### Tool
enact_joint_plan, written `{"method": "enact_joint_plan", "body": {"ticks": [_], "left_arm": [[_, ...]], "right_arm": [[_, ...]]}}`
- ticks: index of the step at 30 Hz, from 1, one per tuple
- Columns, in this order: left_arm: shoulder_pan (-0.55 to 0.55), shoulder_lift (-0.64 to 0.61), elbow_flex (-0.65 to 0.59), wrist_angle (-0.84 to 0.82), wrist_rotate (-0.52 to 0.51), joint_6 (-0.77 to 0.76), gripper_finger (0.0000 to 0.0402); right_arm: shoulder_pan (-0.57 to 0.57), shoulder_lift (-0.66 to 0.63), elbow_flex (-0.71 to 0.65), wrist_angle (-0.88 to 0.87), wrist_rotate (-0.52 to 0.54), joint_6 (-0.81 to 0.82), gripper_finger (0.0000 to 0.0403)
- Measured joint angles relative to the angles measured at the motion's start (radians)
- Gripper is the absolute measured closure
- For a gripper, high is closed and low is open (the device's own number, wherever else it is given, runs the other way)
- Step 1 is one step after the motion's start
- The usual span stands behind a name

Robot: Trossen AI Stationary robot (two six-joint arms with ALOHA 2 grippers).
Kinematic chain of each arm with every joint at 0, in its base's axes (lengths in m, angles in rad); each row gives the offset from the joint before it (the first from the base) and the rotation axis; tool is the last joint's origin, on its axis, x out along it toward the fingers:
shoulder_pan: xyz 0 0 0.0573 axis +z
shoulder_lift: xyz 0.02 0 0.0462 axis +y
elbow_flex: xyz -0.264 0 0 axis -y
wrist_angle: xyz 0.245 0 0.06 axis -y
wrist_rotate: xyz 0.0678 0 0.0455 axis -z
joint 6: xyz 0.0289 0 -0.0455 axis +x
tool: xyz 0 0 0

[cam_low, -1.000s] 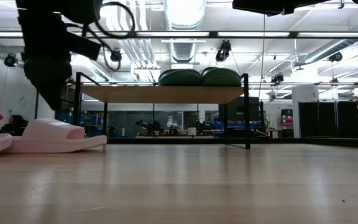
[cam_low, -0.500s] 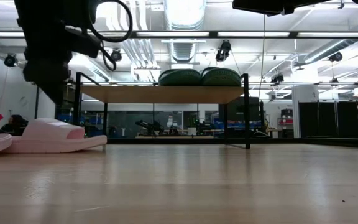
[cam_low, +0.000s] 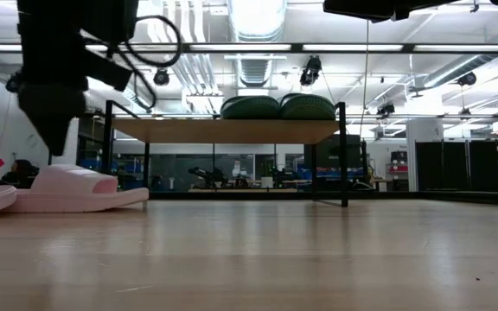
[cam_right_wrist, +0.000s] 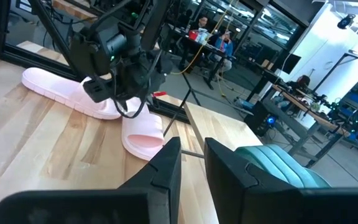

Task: Pick and place slides into the shelf
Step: Put the top pink slipper on the shelf

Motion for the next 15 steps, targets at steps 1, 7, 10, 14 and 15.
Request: {"method": "enact_joint_plan", "body": {"ticks": [1,7,10,14,15], "left_arm": [[0.0,-0.005,-0.006,-0.016,-0.004,0.003,0.0203],[0.001,-0.136,-0.055,-0.017,-0.012,-0.009,0.0203],[0.001,-0.245,-0.079,-0.003,-0.041,-0.081,0.0203],[0.002,-0.412,-0.167,0.182,-0.086,-0.116,0.0203],[0.002,-0.453,-0.198,0.241,-0.082,-0.109,0.0203]], "right_arm": [[0.0,0.0,0.0,0.0,0.0,0.0,0.034],[0.0,0.0,0.0,0.0,0.0,0.0,0.0339],[0.0,0.0,0.0,0.001,0.0,-0.001,0.0337],[0.0,0.0,0.0,0.001,0.0,-0.003,0.0337],[0.0,0.0,0.0,0.001,0.0,-0.004,0.0337]]}}
